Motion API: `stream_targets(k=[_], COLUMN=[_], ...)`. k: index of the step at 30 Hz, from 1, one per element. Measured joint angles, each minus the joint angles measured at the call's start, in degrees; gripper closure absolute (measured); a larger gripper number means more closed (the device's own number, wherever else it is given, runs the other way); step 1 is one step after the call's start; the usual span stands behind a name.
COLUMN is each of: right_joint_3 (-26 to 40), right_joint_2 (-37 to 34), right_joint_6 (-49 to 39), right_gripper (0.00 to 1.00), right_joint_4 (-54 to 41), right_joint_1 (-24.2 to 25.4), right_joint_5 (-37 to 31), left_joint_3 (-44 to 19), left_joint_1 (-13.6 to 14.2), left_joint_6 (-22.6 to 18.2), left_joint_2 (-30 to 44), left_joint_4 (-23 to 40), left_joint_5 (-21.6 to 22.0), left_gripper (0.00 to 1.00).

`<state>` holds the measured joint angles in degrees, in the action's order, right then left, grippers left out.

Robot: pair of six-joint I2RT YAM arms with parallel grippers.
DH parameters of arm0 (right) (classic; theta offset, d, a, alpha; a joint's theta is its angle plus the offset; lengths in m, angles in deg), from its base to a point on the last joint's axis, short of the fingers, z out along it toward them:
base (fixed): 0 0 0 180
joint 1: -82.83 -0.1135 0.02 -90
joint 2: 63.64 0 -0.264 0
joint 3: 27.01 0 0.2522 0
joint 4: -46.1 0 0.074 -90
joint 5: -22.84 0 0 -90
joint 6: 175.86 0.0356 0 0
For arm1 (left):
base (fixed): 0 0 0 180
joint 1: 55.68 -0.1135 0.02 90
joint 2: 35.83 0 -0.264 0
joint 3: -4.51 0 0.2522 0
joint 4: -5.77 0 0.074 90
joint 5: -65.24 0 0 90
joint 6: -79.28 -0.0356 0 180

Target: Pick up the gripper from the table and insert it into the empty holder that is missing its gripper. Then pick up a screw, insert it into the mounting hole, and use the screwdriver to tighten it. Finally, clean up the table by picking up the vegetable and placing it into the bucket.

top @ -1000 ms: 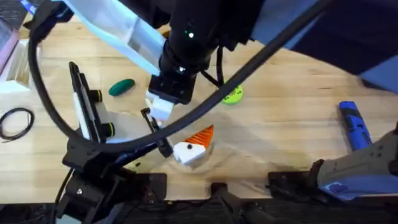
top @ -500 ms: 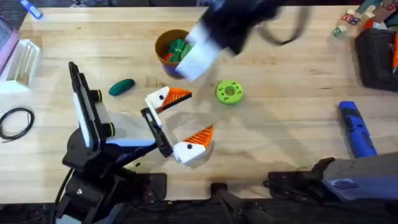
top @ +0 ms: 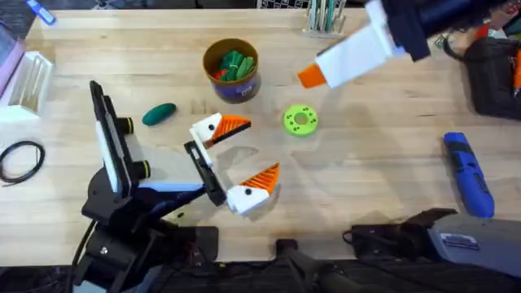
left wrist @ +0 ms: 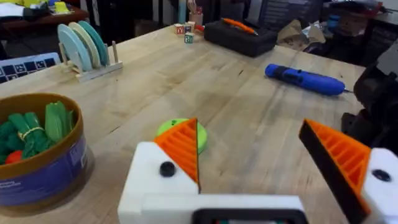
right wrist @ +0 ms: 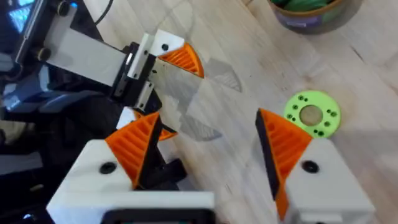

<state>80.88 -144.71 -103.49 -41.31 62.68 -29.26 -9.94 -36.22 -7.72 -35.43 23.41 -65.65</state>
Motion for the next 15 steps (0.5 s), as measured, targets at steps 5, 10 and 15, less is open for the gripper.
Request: stream_targets(k=[5,10,15], right_joint_3=[-8.3,-19.0,-31.1], right_joint_2=[6.4,18.4,34.0], right_joint_6=[0.5,2.6,8.7], right_gripper=[0.095,0.096,0.081], right_joint_4=[0.9,3.6,9.0], right_joint_1=[5.8,11.4,17.4], right_joint_5=[2.5,3.8,4.3], left_joint_3=[0.0,0.0,0.0], left_joint_1=[0.0,0.0,0.0], left_joint_6=[0.0,0.0,0.0], left_joint_2=[0.0,0.0,0.0], left_joint_4=[0.0,0.0,-0.1], left_joint_5=[0.0,0.0,0.2], left_gripper=[0.013,0.013,0.043])
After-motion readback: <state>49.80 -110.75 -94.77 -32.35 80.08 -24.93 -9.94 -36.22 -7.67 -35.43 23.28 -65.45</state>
